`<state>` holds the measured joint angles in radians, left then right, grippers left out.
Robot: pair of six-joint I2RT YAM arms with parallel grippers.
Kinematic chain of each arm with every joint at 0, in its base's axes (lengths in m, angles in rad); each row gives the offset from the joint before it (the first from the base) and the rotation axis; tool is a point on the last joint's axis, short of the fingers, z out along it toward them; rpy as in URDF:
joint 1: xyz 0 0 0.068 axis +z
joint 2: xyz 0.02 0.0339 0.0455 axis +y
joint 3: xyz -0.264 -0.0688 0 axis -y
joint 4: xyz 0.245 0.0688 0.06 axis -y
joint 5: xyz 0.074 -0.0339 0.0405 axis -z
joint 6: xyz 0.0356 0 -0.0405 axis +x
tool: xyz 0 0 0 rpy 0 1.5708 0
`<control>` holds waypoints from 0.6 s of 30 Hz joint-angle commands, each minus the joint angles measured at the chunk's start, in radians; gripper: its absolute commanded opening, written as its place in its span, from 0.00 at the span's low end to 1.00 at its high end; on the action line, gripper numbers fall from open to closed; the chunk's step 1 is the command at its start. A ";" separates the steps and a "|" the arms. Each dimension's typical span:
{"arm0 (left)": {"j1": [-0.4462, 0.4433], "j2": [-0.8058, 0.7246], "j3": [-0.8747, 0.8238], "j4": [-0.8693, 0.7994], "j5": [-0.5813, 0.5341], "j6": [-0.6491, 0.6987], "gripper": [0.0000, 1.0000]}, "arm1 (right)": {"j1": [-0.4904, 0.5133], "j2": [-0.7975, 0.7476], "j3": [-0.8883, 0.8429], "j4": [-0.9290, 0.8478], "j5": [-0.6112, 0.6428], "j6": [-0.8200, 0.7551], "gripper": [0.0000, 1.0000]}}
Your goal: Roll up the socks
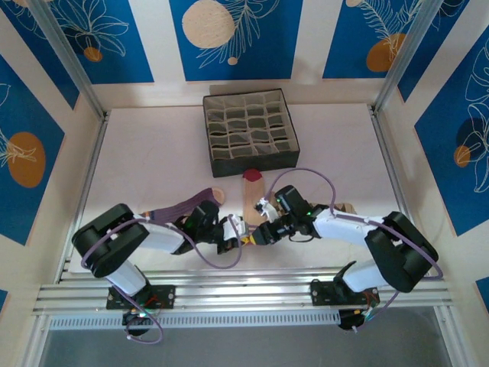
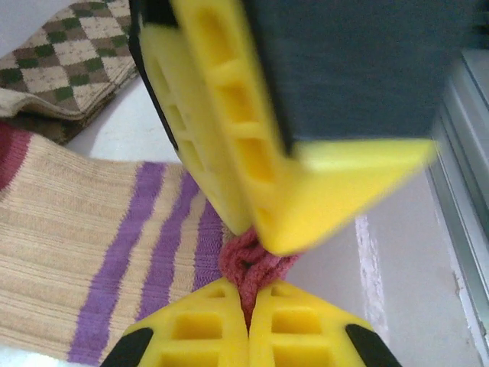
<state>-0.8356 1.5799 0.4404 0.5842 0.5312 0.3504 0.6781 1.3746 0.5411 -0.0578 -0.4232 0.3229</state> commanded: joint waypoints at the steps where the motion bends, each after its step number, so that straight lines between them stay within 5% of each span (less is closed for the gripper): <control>1: -0.005 -0.060 0.067 -0.206 0.031 0.027 0.00 | -0.007 -0.049 -0.027 0.015 -0.021 0.028 0.49; 7: -0.003 -0.053 0.179 -0.436 0.037 0.006 0.00 | -0.022 -0.056 -0.076 0.046 -0.003 0.082 0.53; 18: 0.012 0.113 0.367 -0.657 0.051 -0.102 0.00 | -0.030 0.016 -0.089 0.070 0.061 0.153 0.14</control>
<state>-0.8322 1.6638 0.7700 0.0097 0.5682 0.2848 0.6521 1.3792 0.4484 0.0307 -0.3859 0.4526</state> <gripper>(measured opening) 0.043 0.167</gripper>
